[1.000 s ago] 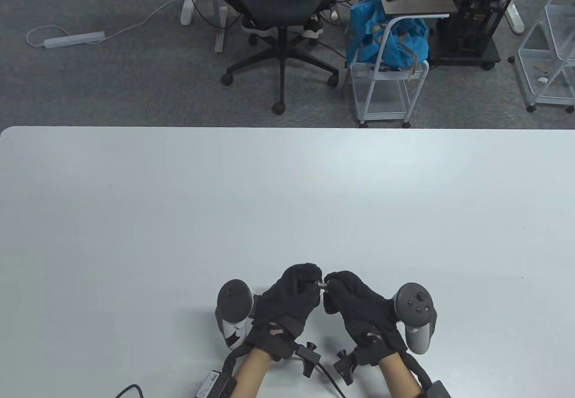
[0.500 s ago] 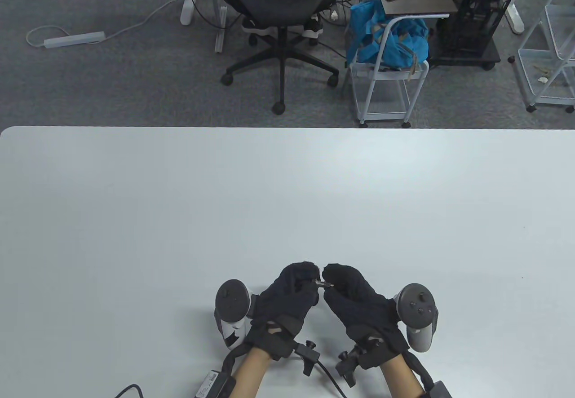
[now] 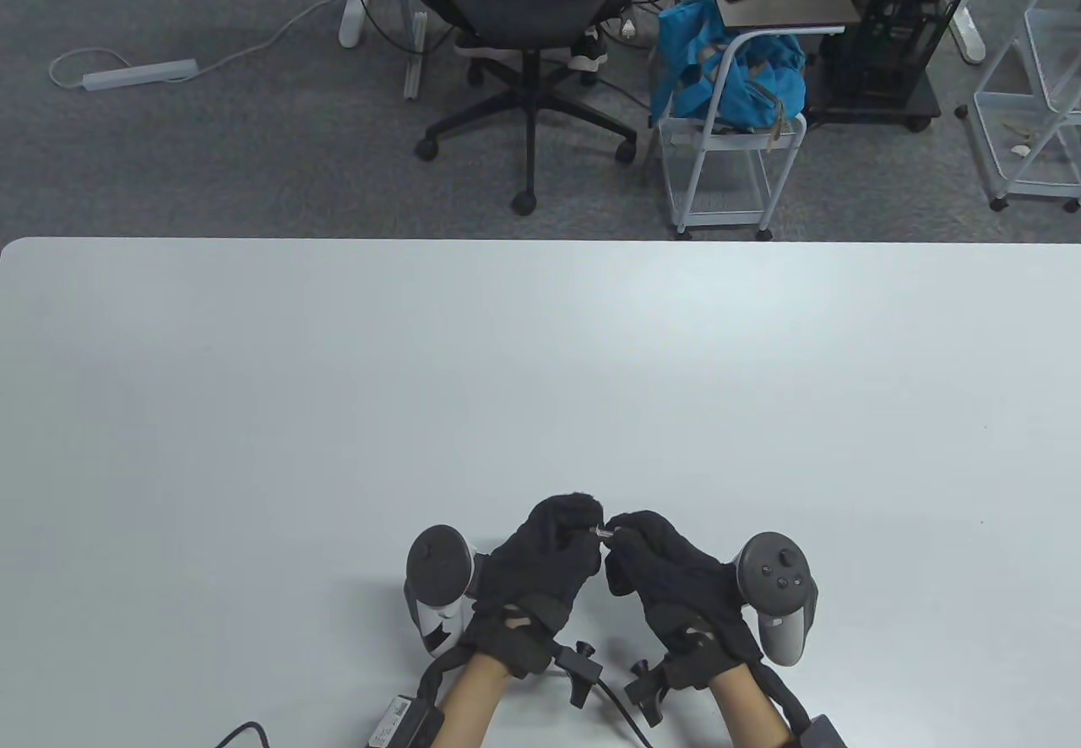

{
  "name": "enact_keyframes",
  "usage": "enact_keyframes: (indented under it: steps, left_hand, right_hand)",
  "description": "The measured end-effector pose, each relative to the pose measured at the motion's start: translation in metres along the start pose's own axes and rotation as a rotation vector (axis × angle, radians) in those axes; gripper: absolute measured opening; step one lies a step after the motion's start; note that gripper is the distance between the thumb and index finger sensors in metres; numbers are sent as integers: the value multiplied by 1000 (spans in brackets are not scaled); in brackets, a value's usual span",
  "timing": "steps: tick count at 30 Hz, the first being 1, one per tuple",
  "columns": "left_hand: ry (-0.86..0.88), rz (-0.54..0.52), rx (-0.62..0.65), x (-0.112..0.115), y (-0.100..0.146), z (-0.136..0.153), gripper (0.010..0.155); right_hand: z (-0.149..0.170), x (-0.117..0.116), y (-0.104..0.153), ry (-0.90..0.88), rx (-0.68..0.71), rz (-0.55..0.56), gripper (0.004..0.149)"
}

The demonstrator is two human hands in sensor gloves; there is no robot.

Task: Unscrew nut from screw

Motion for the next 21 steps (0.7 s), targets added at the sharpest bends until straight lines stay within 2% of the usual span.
enact_keyframes:
  steps: [12,17,21]
  left_hand:
    - [5,-9,-4,0,0,-1,47]
    - [5,-6,-1,0,1,-1,47]
    - [-5,-2,0,1,1,-2,47]
  right_hand:
    - [-8,5,0,5,56,0,54]
    - [6,1,1,-8,-41,-13,69]
    - [7,0,0,-30,-38,-27,59]
Point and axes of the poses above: the tracker on the back of each hand, its own z axis roughly to the little-finger side, its own y axis roughly from the fingertips to the wrist, x = y × z, the point moved 4 cm from there along -y, roughly from the wrist to the fingertips, and after that the axes turned 12 degrees about y, right-handed, at the moved point
